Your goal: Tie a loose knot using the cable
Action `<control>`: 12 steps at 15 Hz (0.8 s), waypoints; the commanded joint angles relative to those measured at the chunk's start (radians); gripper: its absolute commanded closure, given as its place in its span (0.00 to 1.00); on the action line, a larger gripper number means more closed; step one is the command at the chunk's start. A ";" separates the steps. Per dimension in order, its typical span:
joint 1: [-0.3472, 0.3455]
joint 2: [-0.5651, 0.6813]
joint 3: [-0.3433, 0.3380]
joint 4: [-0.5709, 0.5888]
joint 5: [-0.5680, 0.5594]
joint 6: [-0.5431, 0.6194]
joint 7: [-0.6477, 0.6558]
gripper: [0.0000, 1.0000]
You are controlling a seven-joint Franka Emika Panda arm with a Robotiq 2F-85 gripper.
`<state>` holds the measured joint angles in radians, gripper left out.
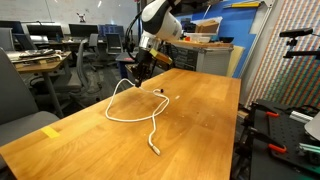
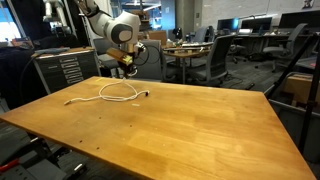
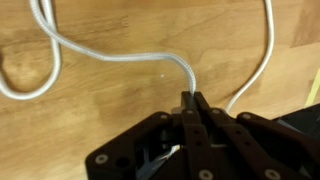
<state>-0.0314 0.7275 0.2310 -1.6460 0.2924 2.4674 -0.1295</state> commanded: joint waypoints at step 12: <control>0.027 0.080 -0.259 0.070 -0.333 0.143 -0.007 0.00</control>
<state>-0.0134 0.7950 0.0023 -1.5908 0.0104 2.5874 -0.1563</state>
